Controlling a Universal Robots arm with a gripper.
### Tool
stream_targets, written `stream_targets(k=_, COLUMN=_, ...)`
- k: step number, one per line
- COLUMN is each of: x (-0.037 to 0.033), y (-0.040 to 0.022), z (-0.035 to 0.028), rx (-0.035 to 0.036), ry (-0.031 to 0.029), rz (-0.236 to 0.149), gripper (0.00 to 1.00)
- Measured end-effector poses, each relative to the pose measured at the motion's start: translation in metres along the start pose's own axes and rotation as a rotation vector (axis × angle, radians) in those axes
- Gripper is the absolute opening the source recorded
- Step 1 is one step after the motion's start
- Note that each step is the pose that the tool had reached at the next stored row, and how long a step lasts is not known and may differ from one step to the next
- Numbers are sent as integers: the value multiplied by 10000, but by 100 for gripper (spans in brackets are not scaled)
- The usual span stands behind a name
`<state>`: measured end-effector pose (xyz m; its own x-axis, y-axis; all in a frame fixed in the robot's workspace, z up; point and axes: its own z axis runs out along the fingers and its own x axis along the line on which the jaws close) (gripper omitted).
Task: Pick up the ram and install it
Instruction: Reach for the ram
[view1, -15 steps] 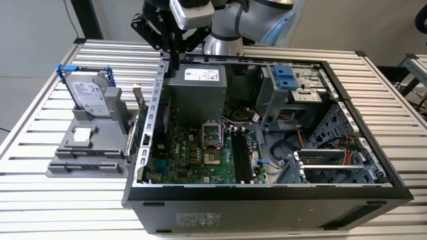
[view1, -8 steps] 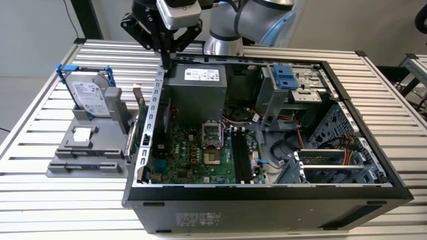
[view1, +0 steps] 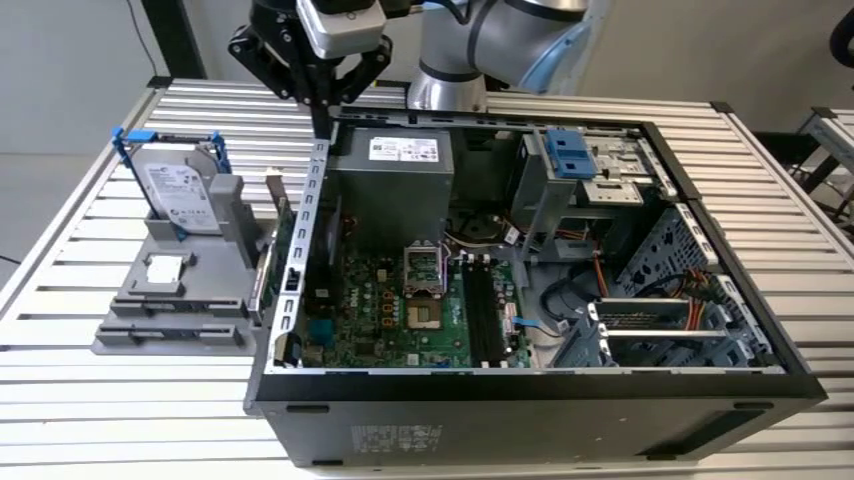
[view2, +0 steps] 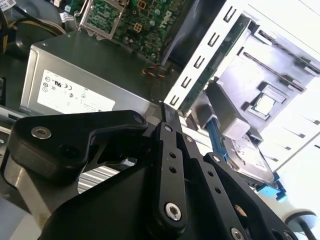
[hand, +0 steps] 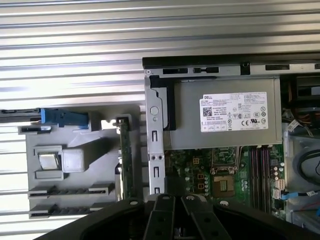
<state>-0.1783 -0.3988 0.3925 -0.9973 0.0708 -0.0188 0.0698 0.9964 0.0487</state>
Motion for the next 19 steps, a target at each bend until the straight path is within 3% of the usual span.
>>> stream_targets(k=8, x=154, y=-11, z=-3, rx=-2, ry=0, rz=-12, gripper=0)
stream_targets(k=19, x=416, y=-29, z=-9, rx=-10, ry=2, rz=-27, gripper=0)
